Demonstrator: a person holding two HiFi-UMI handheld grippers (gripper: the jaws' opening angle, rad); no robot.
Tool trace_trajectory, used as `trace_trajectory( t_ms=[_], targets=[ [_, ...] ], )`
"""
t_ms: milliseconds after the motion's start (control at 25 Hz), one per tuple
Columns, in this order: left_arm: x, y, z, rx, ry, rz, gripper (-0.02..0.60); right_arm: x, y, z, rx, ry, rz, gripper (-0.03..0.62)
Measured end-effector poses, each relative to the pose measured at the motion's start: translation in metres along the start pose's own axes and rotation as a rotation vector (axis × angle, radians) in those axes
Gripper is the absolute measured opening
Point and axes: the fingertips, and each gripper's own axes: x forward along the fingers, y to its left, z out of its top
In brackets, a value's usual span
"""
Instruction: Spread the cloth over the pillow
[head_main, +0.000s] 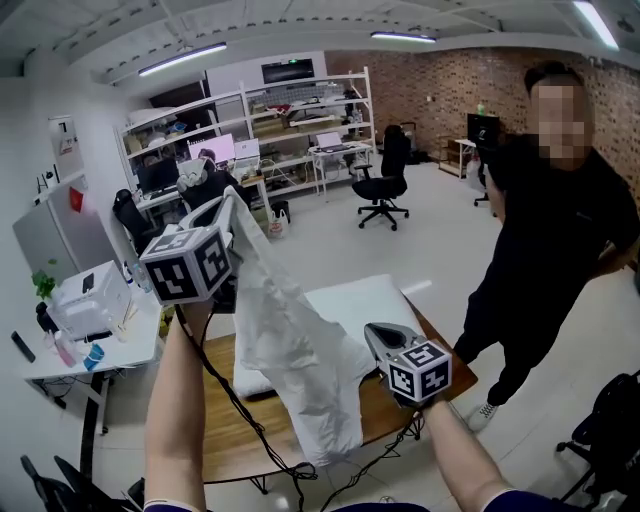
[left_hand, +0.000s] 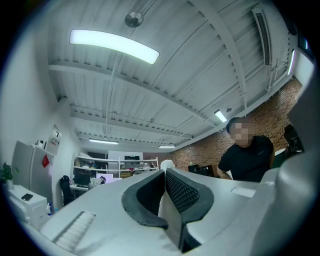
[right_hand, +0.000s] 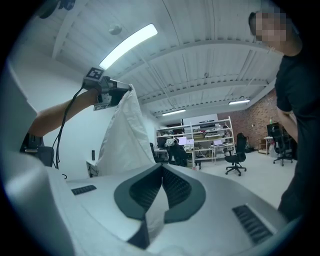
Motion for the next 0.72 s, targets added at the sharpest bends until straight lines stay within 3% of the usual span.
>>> trace_trajectory(
  t_ms=[280,320,480,520,560,600,720],
  targets=[
    [0.011,-0.002,0.040,0.017,-0.031,-0.016,0.020,0.014,-0.005,-0.003,0.015,0.000,-0.001,0.000],
    [0.013,-0.002,0.045,0.020,-0.034,-0.016,0.020,0.015,-0.008,-0.006,0.020,0.005,-0.009,0.035],
    [0.017,0.000,0.061,0.029,-0.037,-0.013,0.020,0.023,-0.012,-0.024,0.047,0.030,-0.026,0.044],
    [0.019,0.000,0.065,0.035,-0.039,-0.013,0.020,0.026,-0.010,-0.029,0.061,0.036,-0.015,0.061],
    [0.021,-0.001,0.070,0.043,-0.042,-0.013,0.020,0.029,-0.008,-0.034,0.073,0.044,-0.001,0.145],
    [0.022,-0.002,0.076,0.051,-0.046,-0.012,0.020,0.032,-0.006,-0.039,0.079,0.054,0.011,0.176],
    [0.025,-0.005,0.093,0.078,-0.059,-0.010,0.020,0.042,-0.001,-0.050,0.070,0.080,0.021,0.178]
  ],
)
